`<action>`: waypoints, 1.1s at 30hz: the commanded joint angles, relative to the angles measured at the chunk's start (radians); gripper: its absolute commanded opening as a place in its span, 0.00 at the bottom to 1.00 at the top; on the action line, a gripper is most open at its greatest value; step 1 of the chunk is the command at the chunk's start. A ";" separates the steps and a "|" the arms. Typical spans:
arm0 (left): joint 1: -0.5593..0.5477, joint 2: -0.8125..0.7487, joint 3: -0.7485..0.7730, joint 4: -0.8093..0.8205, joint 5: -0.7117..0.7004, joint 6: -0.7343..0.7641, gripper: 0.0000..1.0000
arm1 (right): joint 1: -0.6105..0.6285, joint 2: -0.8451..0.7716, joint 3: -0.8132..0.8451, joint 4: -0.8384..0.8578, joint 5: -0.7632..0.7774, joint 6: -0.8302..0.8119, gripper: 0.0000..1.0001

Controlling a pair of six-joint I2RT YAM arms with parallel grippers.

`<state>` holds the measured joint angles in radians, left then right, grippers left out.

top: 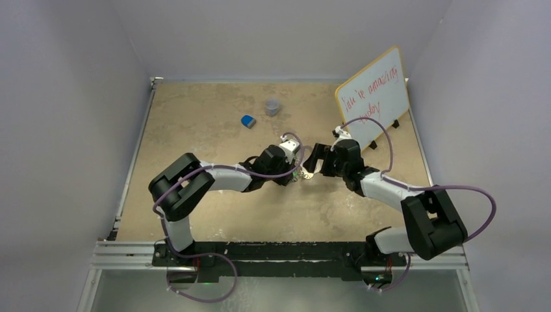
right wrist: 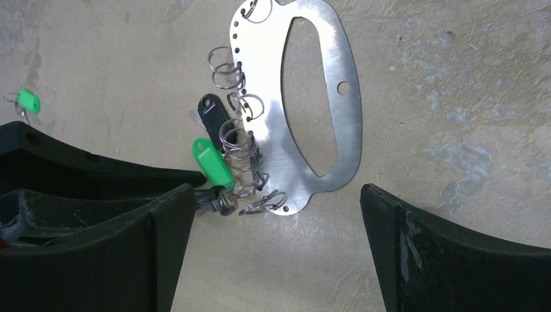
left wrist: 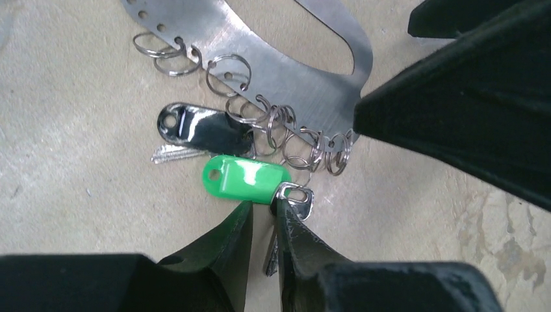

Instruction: Remove the keys from the keyring

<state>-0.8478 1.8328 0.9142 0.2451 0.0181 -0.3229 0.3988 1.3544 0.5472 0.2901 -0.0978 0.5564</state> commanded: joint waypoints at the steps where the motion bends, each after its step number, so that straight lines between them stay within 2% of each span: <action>1: -0.005 -0.050 -0.083 0.001 0.006 -0.073 0.18 | 0.002 0.021 0.027 0.025 -0.036 -0.035 0.99; 10: -0.013 -0.145 -0.264 0.079 0.061 -0.253 0.14 | 0.033 0.090 0.077 0.051 -0.132 -0.071 0.99; 17: -0.056 -0.251 -0.340 0.083 0.034 -0.309 0.15 | 0.103 0.114 0.118 0.033 -0.103 -0.073 0.94; 22: -0.055 -0.322 -0.287 0.050 -0.015 -0.241 0.23 | 0.106 0.109 0.127 -0.002 -0.064 -0.079 0.89; 26: -0.033 -0.281 -0.190 0.031 -0.047 -0.164 0.26 | 0.108 0.105 0.125 0.001 -0.095 -0.067 0.81; 33: 0.077 -0.227 -0.149 0.092 0.036 -0.163 0.28 | 0.112 0.126 0.142 -0.039 -0.034 -0.057 0.67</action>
<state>-0.8215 1.5784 0.7349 0.2958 0.0124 -0.5110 0.5049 1.4788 0.6392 0.2810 -0.1848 0.4988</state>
